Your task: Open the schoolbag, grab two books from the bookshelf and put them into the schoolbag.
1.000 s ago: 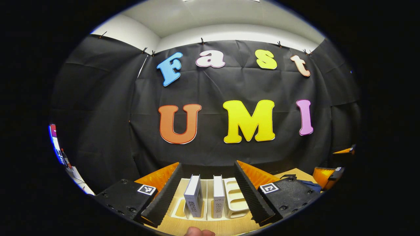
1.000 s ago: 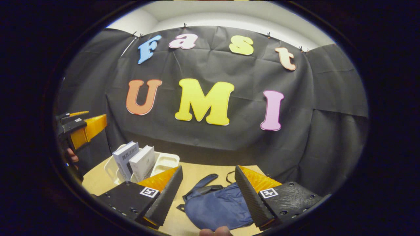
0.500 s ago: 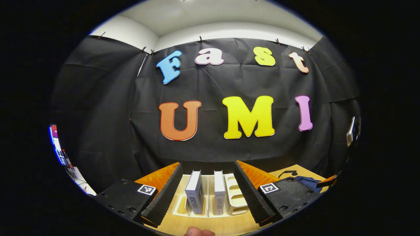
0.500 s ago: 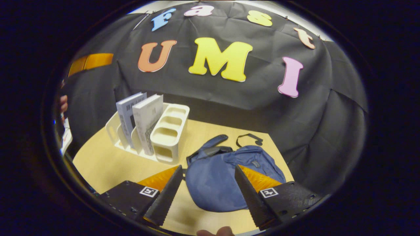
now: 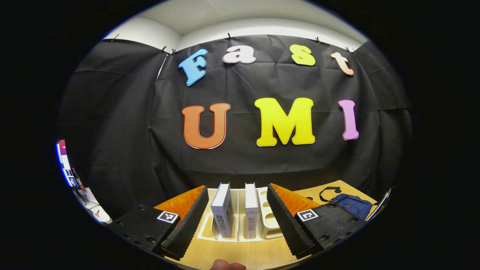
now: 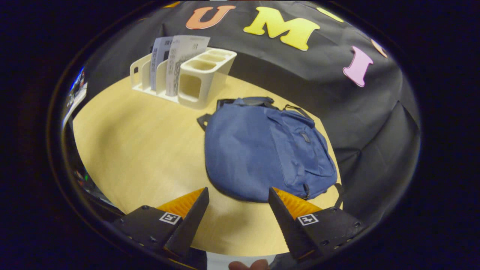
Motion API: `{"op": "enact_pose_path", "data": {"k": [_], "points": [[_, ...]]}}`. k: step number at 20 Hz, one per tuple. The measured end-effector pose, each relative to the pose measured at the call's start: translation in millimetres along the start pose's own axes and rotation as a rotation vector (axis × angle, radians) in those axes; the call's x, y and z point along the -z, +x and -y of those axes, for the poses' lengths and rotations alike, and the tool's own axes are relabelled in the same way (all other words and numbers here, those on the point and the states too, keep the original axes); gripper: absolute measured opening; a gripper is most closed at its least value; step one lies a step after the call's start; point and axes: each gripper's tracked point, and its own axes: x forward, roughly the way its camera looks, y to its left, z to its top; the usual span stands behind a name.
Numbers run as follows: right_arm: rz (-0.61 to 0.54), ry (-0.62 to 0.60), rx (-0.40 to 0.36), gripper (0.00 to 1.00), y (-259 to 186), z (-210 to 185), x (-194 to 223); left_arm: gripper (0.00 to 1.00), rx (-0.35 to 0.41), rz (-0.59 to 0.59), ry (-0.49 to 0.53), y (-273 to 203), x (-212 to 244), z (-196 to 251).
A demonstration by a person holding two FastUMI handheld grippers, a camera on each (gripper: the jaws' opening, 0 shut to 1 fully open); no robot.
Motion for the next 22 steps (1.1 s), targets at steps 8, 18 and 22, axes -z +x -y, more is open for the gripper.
{"op": "enact_pose_path", "data": {"k": [8,18,22], "points": [[0.024,-0.112,0.079,0.99,43.3,15.5,1.8,0.99,-0.024,-0.02,0.024,4.0,0.0,-1.1],[0.082,-0.176,0.022,0.96,34.6,2.8,-7.8,0.99,-0.014,-0.019,0.034,10.9,-1.3,9.1],[0.038,-0.226,0.093,0.99,40.8,17.4,14.8,0.99,-0.016,-0.033,0.021,15.3,6.1,7.5]]}}
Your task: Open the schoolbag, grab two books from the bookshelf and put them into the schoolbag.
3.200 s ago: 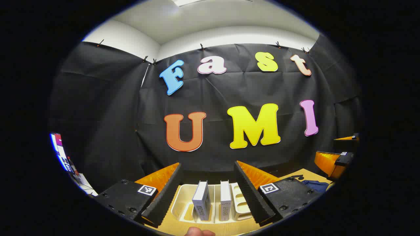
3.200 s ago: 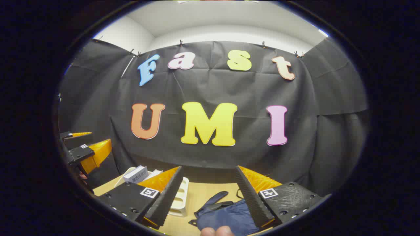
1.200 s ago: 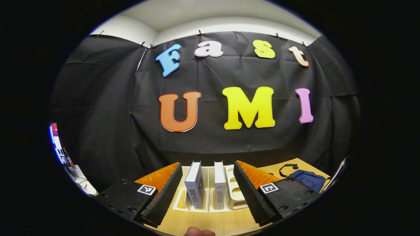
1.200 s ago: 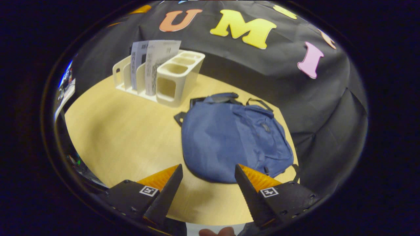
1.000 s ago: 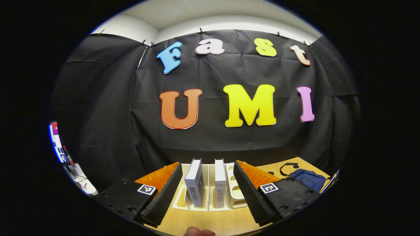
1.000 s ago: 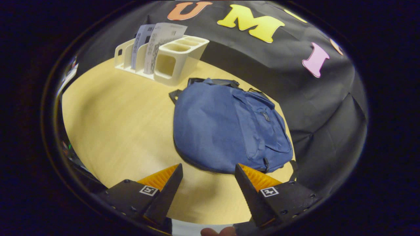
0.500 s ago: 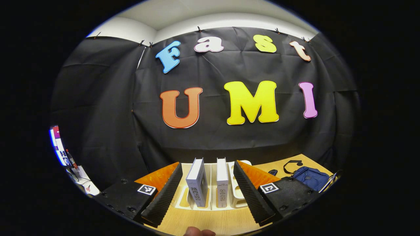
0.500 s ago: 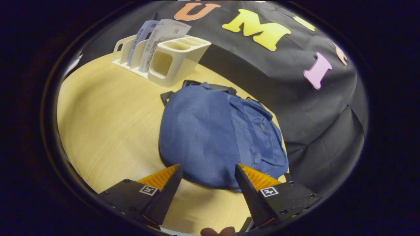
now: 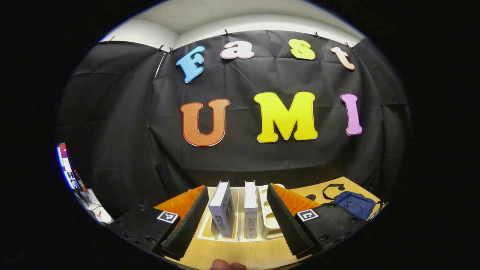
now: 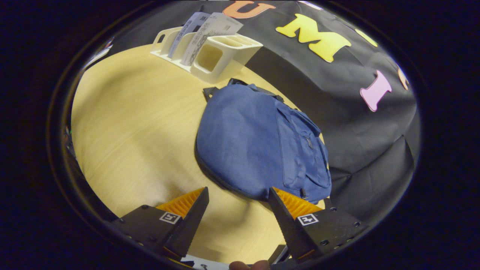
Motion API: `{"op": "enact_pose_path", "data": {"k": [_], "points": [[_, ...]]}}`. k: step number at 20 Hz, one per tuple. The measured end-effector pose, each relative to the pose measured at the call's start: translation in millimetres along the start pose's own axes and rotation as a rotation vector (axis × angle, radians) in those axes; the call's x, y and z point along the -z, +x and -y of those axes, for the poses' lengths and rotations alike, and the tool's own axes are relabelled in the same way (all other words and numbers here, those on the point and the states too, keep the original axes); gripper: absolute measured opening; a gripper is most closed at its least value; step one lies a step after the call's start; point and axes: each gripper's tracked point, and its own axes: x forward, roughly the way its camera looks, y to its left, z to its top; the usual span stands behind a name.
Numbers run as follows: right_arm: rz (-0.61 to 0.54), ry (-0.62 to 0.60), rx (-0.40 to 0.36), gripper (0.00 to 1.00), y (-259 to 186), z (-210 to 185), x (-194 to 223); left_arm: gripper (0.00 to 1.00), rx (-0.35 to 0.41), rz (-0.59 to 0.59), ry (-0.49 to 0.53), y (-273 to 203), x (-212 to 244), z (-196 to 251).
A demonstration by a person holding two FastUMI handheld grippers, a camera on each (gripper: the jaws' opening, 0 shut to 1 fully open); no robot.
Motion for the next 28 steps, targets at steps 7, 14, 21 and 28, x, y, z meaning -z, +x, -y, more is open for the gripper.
{"op": "enact_pose_path", "data": {"k": [7,14,21,28], "points": [[0.065,0.033,0.095,0.96,17.6,20.3,-34.5,0.99,0.001,0.005,0.017,1.5,-2.7,-1.9],[0.123,0.028,0.12,0.99,29.2,17.8,-69.1,0.99,-0.007,0.0,0.03,2.7,-2.3,-5.5],[0.229,0.028,0.191,0.8,22.7,31.9,-119.2,0.98,-0.001,0.0,0.047,6.4,-4.9,0.0],[0.206,0.174,0.166,0.21,4.4,66.0,-131.4,0.99,0.016,-0.007,0.016,15.7,-1.6,9.4]]}}
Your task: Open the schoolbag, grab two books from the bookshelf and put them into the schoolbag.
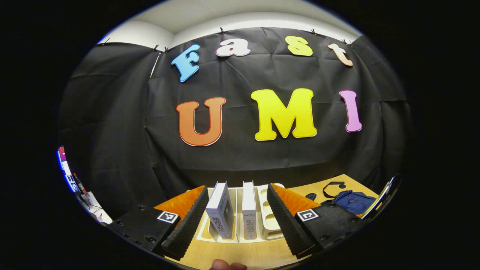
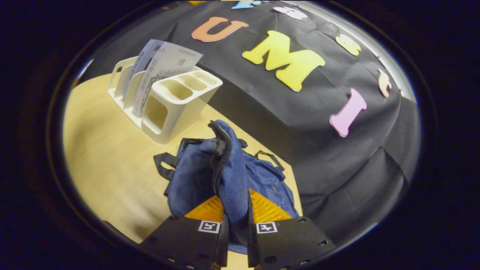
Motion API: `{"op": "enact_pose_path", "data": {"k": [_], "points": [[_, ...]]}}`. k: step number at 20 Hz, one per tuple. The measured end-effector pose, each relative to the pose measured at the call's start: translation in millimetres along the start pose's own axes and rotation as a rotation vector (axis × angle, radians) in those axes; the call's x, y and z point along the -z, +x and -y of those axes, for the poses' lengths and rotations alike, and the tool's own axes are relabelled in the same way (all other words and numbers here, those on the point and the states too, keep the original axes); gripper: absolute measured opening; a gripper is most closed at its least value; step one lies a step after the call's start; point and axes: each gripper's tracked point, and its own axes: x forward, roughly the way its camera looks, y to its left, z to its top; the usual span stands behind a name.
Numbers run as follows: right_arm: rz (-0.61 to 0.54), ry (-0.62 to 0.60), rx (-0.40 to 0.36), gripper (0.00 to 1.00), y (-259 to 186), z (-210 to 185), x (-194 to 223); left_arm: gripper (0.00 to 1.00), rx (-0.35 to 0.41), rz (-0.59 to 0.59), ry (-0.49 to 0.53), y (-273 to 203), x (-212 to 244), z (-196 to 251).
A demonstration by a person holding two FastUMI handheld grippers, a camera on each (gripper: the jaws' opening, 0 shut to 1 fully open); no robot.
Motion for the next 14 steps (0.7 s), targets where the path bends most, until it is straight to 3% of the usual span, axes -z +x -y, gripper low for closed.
{"op": "enact_pose_path", "data": {"k": [1,2,4,6,11,14], "points": [[-0.007,0.049,-0.014,0.2,-0.4,7.6,-3.0,0.99,0.002,-0.005,0.0,1.9,1.2,1.2],[-0.026,0.089,-0.03,0.11,0.7,12.8,-4.6,0.99,0.005,-0.005,-0.002,2.7,1.3,1.9],[-0.056,0.142,-0.038,0.11,-3.9,28.7,-3.5,0.99,0.012,-0.011,-0.012,9.1,2.6,3.4],[-0.073,0.218,-0.068,0.01,-8.0,47.1,-12.5,0.99,0.021,-0.035,-0.017,16.7,5.3,3.9],[-0.053,0.358,-0.061,0.01,-15.6,120.5,-21.7,0.99,0.077,-0.14,-0.093,49.5,9.6,12.4],[-0.066,0.428,-0.093,0.01,-15.0,151.1,-17.9,0.99,0.105,-0.218,-0.083,72.5,13.0,16.9]]}}
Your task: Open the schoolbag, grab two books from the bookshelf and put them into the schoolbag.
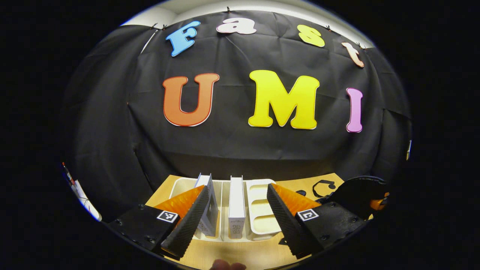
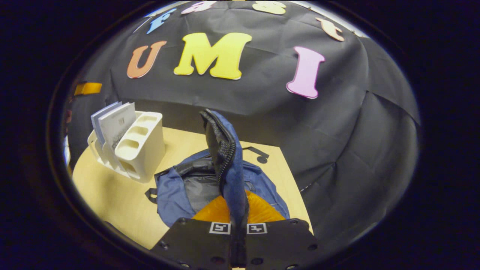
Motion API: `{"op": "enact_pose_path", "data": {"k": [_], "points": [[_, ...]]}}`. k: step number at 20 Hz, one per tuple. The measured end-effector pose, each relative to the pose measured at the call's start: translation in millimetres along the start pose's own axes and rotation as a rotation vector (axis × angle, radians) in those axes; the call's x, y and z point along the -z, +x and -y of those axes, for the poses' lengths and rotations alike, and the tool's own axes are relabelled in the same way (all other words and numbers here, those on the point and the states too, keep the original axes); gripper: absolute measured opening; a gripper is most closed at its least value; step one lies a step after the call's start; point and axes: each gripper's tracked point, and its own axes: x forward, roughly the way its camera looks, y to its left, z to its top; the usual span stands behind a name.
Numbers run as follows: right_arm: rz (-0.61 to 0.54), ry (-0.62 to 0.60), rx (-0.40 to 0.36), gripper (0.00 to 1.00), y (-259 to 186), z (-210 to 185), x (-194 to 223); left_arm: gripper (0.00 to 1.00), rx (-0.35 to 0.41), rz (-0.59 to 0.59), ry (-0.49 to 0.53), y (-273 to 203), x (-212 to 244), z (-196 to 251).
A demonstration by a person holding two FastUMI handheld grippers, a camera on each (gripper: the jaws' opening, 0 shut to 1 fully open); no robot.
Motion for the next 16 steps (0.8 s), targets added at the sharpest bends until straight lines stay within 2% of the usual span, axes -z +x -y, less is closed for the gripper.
{"op": "enact_pose_path", "data": {"k": [5,10,16], "points": [[-0.009,0.045,-0.067,0.01,5.9,22.2,-6.5,0.99,0.033,-0.194,0.043,45.5,23.2,-0.3],[-0.021,0.127,-0.124,0.01,10.9,40.2,-6.6,0.99,0.036,-0.459,0.002,75.2,63.9,-12.2],[-0.045,0.188,-0.153,0.01,15.0,53.9,0.6,0.99,0.064,-0.656,0.023,108.0,82.8,-15.0]]}}
